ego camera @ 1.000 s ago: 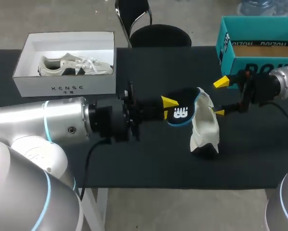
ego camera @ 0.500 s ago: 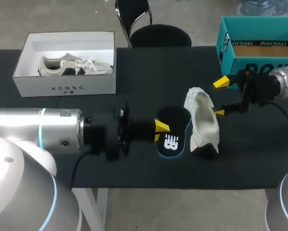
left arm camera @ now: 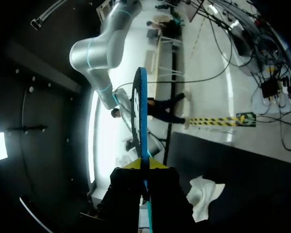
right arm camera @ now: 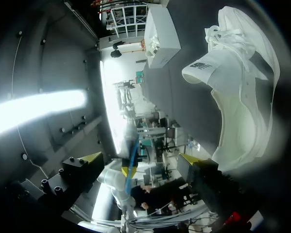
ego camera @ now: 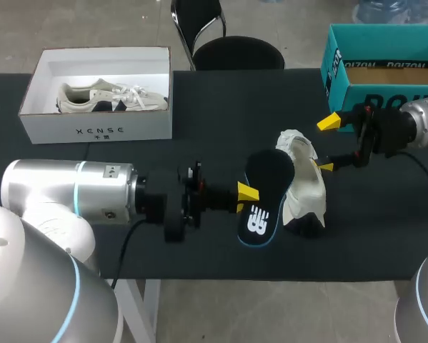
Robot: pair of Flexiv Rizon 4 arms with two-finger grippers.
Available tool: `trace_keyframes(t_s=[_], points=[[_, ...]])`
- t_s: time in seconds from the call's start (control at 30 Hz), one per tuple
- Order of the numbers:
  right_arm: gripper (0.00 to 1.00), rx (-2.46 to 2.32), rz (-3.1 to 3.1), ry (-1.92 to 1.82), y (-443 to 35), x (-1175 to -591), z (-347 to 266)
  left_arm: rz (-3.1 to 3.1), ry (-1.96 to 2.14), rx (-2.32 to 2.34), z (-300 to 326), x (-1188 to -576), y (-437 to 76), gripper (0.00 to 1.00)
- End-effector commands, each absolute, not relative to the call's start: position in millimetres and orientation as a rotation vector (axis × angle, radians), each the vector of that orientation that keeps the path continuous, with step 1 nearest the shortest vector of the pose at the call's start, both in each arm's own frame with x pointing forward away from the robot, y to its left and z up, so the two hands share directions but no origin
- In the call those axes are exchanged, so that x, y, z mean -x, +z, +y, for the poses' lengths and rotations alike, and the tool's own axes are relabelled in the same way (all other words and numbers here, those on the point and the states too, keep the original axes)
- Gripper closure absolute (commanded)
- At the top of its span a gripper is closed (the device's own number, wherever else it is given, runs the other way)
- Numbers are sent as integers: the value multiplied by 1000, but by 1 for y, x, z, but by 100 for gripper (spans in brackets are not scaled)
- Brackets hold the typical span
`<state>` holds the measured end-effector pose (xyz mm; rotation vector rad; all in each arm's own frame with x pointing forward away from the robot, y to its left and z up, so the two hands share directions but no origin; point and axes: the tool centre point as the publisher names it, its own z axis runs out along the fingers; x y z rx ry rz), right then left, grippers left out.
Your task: Take the shoe out of the shoebox, open the shoe tongue, remove and reinsert the insole, then place the shoe into the shoebox
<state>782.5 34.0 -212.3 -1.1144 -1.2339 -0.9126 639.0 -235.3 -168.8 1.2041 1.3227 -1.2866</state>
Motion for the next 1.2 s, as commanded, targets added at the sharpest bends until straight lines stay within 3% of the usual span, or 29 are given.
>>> trace_keyframes(t_s=[0.03, 0.67, 1.2], points=[[0, 1118, -1235, -914, -212, -782, 35, 1309, -1313, -1216, -294, -665, -172, 100], [0, 1118, -1235, -914, -212, -782, 35, 1251, -1183, -1265, -370, -707, -193, 100], [0, 1118, -1235, -914, -212, -782, 35, 1337, -1007, -1151, -390, -767, -209, 100]])
